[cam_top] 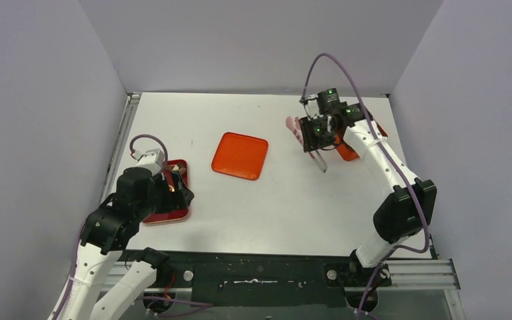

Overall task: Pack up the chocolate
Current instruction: Pick up the fake chocolate from the plate.

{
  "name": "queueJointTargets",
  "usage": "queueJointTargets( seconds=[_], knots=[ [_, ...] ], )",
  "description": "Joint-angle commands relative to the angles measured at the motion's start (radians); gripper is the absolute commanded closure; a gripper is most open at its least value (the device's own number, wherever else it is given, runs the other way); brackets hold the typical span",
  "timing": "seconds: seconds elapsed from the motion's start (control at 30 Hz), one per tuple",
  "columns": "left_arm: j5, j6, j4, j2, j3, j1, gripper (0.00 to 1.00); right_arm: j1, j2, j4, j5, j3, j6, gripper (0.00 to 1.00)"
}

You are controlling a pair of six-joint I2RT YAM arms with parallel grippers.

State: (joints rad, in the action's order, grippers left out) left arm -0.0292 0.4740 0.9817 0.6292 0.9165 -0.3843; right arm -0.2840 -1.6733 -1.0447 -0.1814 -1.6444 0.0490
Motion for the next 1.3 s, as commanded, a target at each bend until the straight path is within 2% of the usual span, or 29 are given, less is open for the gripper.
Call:
queueJointTargets(
  seconds=[0.0, 0.17, 0.37, 0.5, 0.63, 0.93, 1.07, 1.27],
  knots=[
    [0.029, 0.067, -0.018, 0.058, 0.112, 0.000, 0.29, -0.112, 0.143, 0.185, -0.025, 0.093, -0.041, 0.67],
    [0.094, 0.101, -0.013, 0.167, 0.217, 0.040, 0.30, -0.231, 0.239, 0.318, -0.076, 0.195, -0.084, 0.70],
    [0.462, 0.211, -0.205, 0.273, 0.269, 0.201, 0.31, -0.406, 0.285, 0.388, -0.025, 0.251, -0.174, 0.69],
    [0.518, 0.256, -0.325, 0.311, 0.270, 0.208, 0.31, -0.475, 0.284, 0.417, -0.038, 0.248, -0.179, 0.69],
    [0.563, 0.316, -0.470, 0.322, 0.209, 0.208, 0.30, -0.573, 0.258, 0.406, 0.002, 0.213, -0.212, 0.69],
    [0.476, 0.265, -0.515, 0.337, 0.072, 0.211, 0.30, -0.714, 0.215, 0.360, 0.140, 0.084, -0.272, 0.69],
    [0.361, 0.186, -0.334, 0.351, 0.078, 0.212, 0.31, -0.721, 0.244, 0.392, 0.155, 0.071, -0.244, 0.70],
    [0.294, 0.159, -0.241, 0.289, 0.099, 0.218, 0.32, -0.722, 0.226, 0.432, 0.112, 0.123, -0.210, 0.69]
  ],
)
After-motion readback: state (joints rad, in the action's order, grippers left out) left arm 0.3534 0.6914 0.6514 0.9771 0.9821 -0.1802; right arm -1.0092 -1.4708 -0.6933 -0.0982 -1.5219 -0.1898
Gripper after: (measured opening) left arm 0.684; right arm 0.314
